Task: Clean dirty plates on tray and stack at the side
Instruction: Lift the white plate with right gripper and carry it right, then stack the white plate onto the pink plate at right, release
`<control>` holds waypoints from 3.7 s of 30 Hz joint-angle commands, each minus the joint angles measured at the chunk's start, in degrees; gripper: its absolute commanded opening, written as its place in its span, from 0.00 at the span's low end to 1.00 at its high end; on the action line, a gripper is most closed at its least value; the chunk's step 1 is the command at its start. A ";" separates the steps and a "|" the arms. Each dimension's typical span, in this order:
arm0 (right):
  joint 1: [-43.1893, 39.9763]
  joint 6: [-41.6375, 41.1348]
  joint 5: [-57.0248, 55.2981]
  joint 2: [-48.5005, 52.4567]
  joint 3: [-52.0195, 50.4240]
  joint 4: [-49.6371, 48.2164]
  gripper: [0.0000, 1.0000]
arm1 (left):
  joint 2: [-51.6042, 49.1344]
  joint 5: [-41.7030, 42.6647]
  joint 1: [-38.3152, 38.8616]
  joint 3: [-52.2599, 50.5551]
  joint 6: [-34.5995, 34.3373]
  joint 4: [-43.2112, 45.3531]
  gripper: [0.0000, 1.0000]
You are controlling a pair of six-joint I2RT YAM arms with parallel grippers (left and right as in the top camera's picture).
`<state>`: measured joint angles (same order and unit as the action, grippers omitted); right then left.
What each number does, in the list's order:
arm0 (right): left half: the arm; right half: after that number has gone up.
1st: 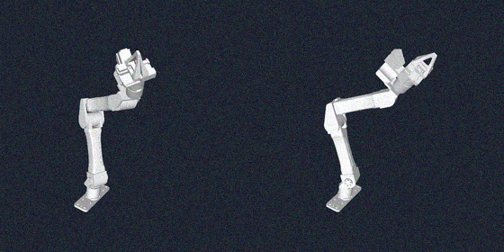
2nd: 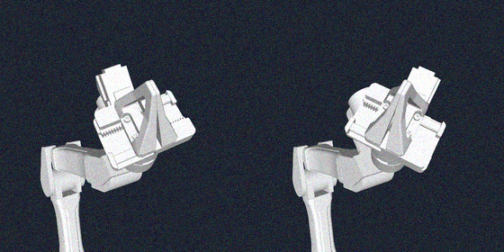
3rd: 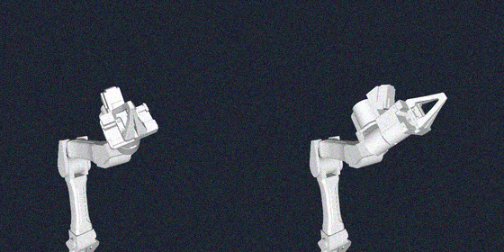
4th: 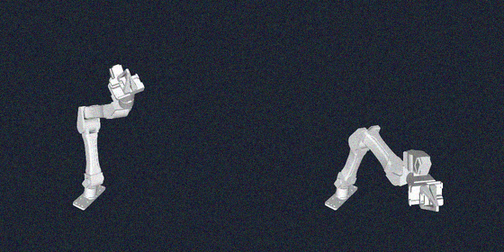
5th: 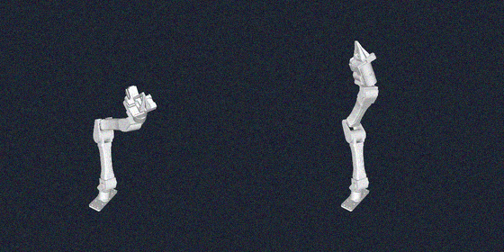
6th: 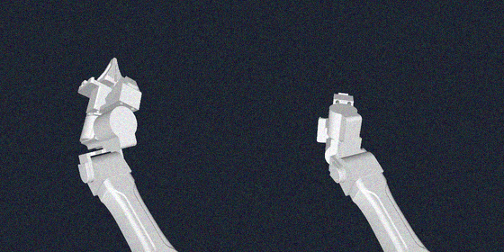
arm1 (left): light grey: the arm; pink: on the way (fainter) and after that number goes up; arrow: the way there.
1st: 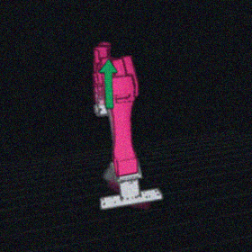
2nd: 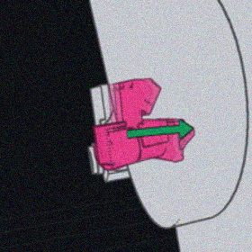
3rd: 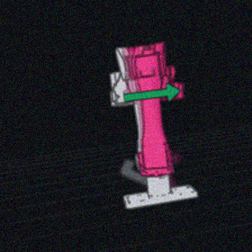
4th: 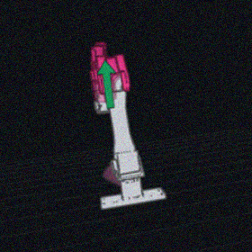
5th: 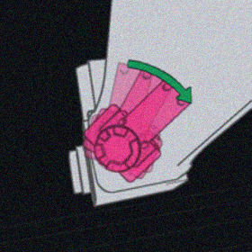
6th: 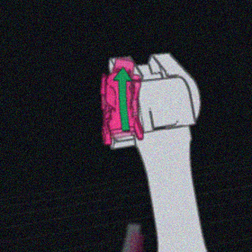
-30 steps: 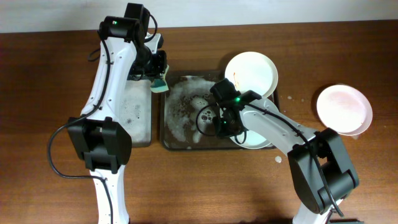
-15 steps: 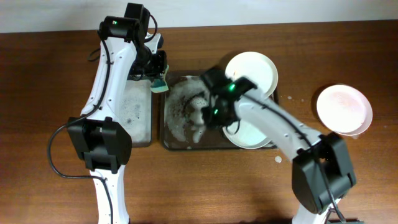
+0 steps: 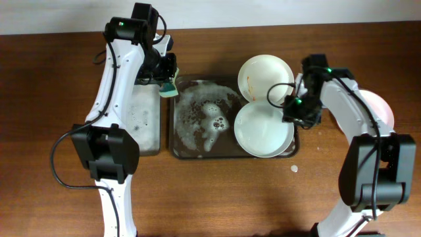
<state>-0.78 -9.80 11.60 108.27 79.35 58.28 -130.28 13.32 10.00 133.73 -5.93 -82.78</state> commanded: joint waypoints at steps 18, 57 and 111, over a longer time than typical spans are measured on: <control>-2.62 6.62 4.57 -1.01 -12.90 -13.51 0.40 | 0.48 0.39 0.07 0.28 1.36 0.50 0.06; 22.38 -13.66 -49.83 -25.51 -12.85 -10.49 0.04 | 0.48 0.39 0.07 0.28 1.55 0.52 0.06; 43.08 -9.84 -76.22 -25.22 -12.79 -13.90 0.04 | 0.48 0.44 0.11 0.28 1.53 1.16 0.06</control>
<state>42.00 -21.98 -68.99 83.20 65.69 44.53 -130.28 13.32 10.00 133.73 -5.54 -82.11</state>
